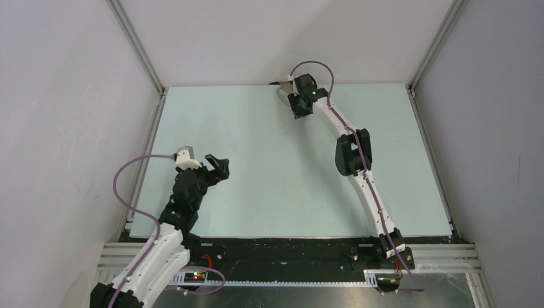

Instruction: Remove the keys from the keyring

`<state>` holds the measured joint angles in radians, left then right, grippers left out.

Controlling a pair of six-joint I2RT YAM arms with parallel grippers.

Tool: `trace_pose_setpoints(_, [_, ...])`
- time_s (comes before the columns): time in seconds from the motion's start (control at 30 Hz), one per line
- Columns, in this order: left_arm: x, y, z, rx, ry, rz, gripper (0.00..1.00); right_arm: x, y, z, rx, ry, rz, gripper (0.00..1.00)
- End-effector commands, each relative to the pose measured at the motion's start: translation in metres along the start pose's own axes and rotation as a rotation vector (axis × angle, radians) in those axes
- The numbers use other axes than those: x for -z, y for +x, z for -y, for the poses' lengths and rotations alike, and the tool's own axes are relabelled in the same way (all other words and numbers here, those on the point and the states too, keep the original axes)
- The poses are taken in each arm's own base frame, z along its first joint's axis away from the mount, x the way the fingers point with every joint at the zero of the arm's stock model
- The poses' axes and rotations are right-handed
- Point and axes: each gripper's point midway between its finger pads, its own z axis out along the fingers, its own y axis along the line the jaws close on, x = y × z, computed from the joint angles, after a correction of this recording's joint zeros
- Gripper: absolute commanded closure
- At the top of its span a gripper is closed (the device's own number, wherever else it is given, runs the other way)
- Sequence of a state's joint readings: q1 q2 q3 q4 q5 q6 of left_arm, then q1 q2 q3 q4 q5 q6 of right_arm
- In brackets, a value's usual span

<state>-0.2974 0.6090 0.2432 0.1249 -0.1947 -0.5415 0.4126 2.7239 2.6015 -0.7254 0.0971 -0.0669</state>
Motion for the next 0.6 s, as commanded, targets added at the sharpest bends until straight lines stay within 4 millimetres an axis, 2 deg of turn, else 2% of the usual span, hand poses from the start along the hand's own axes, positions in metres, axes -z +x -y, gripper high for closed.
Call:
trace_pose_setpoints(0.0, [-0.002,-0.004,0.009,0.004,0.027,0.001,0.02,0.006,0.031,0.001,0.017,-0.037,-0.126,0.53])
trace_pose_setpoints(0.03, [-0.004,-0.003,0.009,0.001,0.023,-0.009,0.02,0.005,0.041,-0.003,0.003,-0.064,-0.154,0.64])
trace_pose_setpoints(0.07, [-0.006,-0.003,0.010,-0.001,0.025,-0.017,0.02,0.008,0.041,0.001,-0.014,-0.066,-0.157,0.79])
trace_pose_setpoints(0.1, [-0.009,-0.002,0.012,-0.009,0.021,-0.033,0.02,0.007,0.051,0.001,-0.046,-0.067,-0.185,0.85])
trace_pose_setpoints(0.13, [-0.013,0.004,0.011,-0.016,0.017,-0.068,0.02,0.016,0.045,0.003,-0.079,-0.079,-0.174,0.91])
trace_pose_setpoints(0.17, [-0.016,-0.003,0.018,-0.014,0.028,-0.065,0.02,0.015,0.055,-0.003,-0.107,-0.120,-0.193,0.93])
trace_pose_setpoints(0.2, [-0.023,0.006,0.018,-0.015,0.017,-0.111,0.02,0.032,0.040,-0.003,-0.158,-0.153,-0.156,0.96])
trace_pose_setpoints(0.23, [-0.028,-0.004,0.028,-0.009,0.031,-0.106,0.02,0.027,0.058,-0.004,-0.183,-0.166,-0.172,0.97])
trace_pose_setpoints(0.27, [-0.039,-0.006,0.037,0.000,0.035,-0.133,0.02,0.053,0.032,-0.002,-0.218,-0.197,-0.095,0.98])
trace_pose_setpoints(0.3, [-0.045,-0.006,0.044,0.002,0.044,-0.147,0.02,0.072,0.022,0.000,-0.228,-0.209,-0.012,0.98])
trace_pose_setpoints(0.33, [-0.060,-0.010,0.055,0.003,0.049,-0.169,0.02,0.081,0.019,-0.001,-0.240,-0.221,0.023,0.98])
trace_pose_setpoints(0.43, [-0.092,-0.012,0.086,0.013,0.086,-0.222,0.02,0.137,0.002,0.004,-0.251,-0.234,0.203,1.00])
trace_pose_setpoints(0.47, [-0.109,-0.014,0.101,0.033,0.106,-0.242,0.00,0.143,0.014,0.002,-0.258,-0.241,0.196,1.00])
trace_pose_setpoints(0.5, [-0.117,-0.015,0.112,0.040,0.125,-0.249,0.03,0.170,-0.004,0.005,-0.255,-0.244,0.274,1.00])
trace_pose_setpoints(0.53, [-0.134,-0.018,0.127,0.053,0.151,-0.261,0.05,0.177,0.006,0.005,-0.259,-0.246,0.270,1.00])
trace_pose_setpoints(0.57, [-0.141,-0.018,0.142,0.059,0.189,-0.278,0.10,0.203,-0.008,0.007,-0.255,-0.248,0.335,1.00])
